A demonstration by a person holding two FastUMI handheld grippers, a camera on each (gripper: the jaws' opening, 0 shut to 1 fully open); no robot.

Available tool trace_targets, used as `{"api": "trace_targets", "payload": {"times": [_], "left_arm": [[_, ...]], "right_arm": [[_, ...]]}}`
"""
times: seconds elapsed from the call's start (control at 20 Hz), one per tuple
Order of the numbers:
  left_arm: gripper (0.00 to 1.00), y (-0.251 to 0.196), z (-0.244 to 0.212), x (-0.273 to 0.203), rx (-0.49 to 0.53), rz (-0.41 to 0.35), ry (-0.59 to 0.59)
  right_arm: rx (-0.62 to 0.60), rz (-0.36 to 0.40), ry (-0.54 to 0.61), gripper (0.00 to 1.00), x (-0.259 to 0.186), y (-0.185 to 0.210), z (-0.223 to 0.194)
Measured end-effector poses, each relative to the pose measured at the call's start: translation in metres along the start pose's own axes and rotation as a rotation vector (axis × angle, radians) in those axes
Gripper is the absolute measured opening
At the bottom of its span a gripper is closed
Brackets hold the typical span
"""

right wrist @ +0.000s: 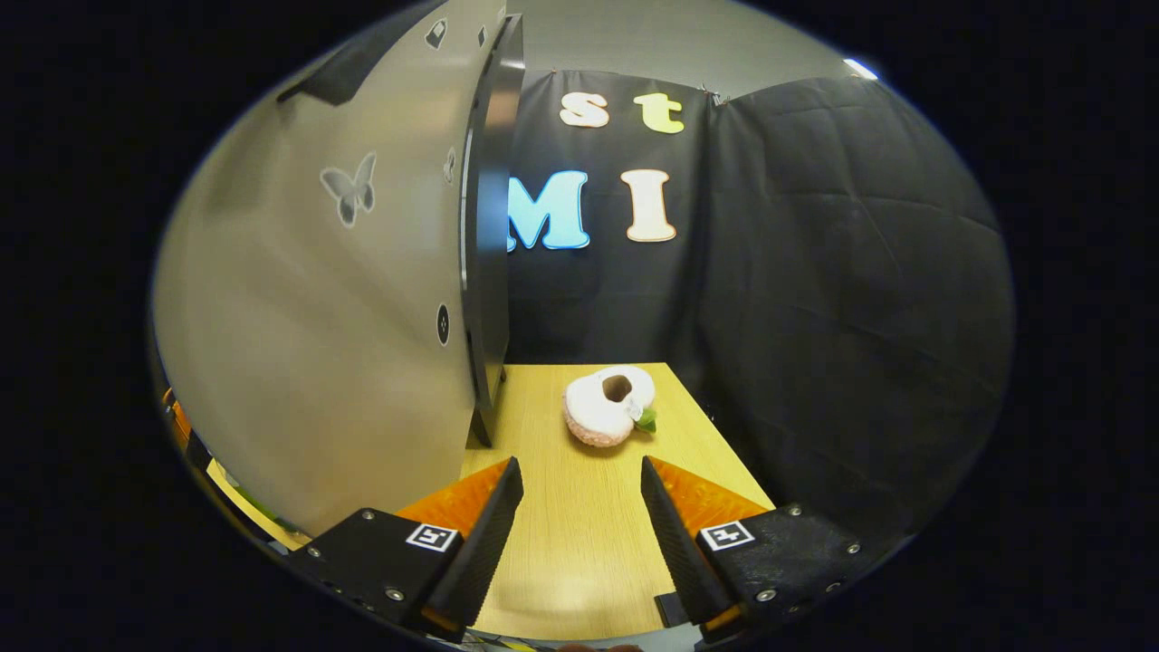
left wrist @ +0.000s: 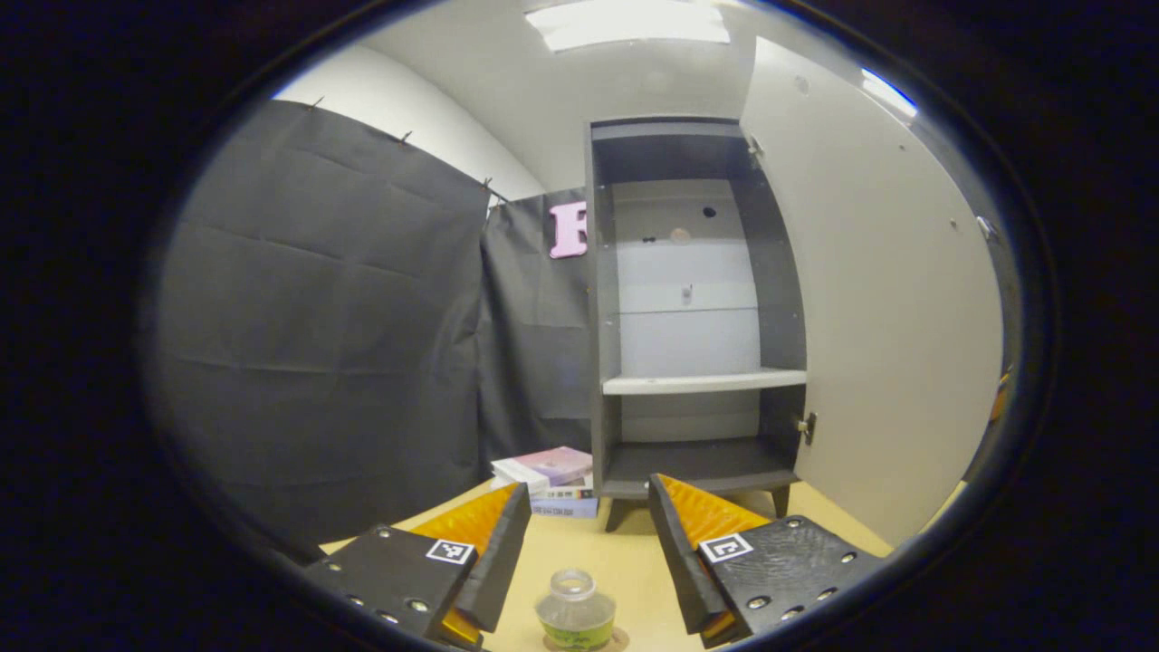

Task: Open the cabinet door with the right hand, grasp the bottle in the cabinet with the left hand and place it on the coaster, then close the cabinet door with the right hand.

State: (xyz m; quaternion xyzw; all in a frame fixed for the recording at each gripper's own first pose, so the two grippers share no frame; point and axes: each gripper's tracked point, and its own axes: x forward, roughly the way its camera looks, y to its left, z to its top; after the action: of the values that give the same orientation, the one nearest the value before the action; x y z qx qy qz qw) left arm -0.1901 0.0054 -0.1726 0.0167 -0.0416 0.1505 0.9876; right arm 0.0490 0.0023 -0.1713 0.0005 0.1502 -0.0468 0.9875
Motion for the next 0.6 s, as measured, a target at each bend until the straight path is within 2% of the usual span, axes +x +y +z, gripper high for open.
{"api": "trace_targets", "payload": {"times": [0.1, 0.2, 0.3, 0.35, 0.45, 0.6], "left_arm": [[0.8, 0.004, 0.037, 0.001, 0.06, 0.023, -0.039], [0.81, -0.013, 0.044, 0.001, 0.083, -0.034, -0.003], [0.82, -0.028, 0.038, 0.009, 0.041, -0.081, 0.072], [0.67, -0.031, 0.039, 0.01, 0.011, -0.089, 0.092], [0.68, -0.031, 0.05, 0.007, -0.027, -0.083, 0.112], [0.68, -0.03, 0.081, 0.005, -0.004, -0.081, 0.096]], "right_arm": [[-0.004, 0.005, -0.034, 0.83, -0.006, 0.0, 0.021], [-0.014, 0.03, -0.064, 0.84, -0.013, 0.003, 0.04], [-0.017, 0.04, -0.088, 0.84, -0.02, 0.002, 0.058], [-0.013, 0.038, -0.107, 0.86, -0.025, -0.002, 0.069], [0.001, 0.022, -0.142, 0.88, -0.035, -0.012, 0.09], [0.032, 0.058, -0.175, 0.89, -0.048, -0.016, 0.116]]}}
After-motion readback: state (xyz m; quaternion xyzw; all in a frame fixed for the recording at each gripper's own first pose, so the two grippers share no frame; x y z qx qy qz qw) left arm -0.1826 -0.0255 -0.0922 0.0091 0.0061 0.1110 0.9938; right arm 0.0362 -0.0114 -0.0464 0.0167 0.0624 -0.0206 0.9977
